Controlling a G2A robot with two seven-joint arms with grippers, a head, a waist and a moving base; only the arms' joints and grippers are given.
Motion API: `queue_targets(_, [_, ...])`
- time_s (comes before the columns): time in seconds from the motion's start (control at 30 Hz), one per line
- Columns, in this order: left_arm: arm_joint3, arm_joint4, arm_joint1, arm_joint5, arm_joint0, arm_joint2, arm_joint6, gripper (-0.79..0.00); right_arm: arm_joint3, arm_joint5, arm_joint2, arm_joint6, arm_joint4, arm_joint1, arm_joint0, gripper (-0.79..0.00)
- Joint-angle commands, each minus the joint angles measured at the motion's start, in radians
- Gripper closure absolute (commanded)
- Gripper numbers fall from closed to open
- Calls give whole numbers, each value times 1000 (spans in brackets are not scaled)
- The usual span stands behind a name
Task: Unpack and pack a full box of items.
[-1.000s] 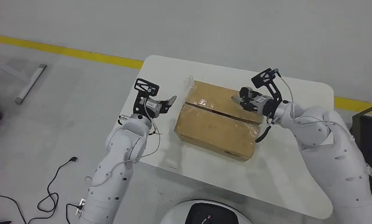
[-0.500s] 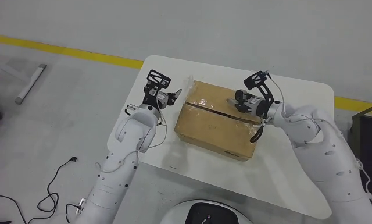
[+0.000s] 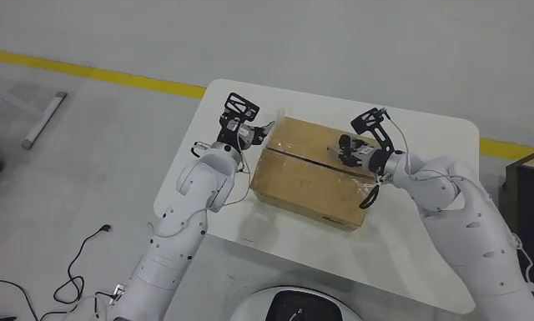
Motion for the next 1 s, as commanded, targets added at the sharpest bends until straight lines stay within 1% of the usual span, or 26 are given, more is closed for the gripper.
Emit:
queue_targets(0.0, [14, -6, -3, 17, -6, 2, 3, -785, -3, 2, 3, 0, 0, 1, -4, -348])
queue_targets(0.17, [43, -9, -14, 100, -24, 10, 38, -785, -12, 3, 11, 0, -1, 3, -16, -345])
queue_targets(0.27, [43, -18, -20, 140, -29, 9, 76, -785, -15, 3, 18, 2, 1, 4, -22, -348])
queue_targets(0.4, [50, -21, -24, 134, -37, 12, 87, -785, -21, 5, 23, 3, 1, 5, -29, -348])
queue_targets(0.63, [57, -95, -31, 65, -49, 10, 107, -785, -28, 8, 26, 2, 6, 6, -37, -348])
queue_targets(0.73, [53, -95, -30, 47, -49, 6, 107, -785, -28, 8, 28, 2, 10, 6, -39, -357])
queue_targets(0.87, [29, -65, -24, 44, -29, -14, 89, -785, -25, 5, 37, 3, 16, 7, -36, -366])
queue_targets(0.97, [-9, -20, -14, 60, 8, -47, 49, -785, -21, -2, 44, -1, 36, 7, -29, -369])
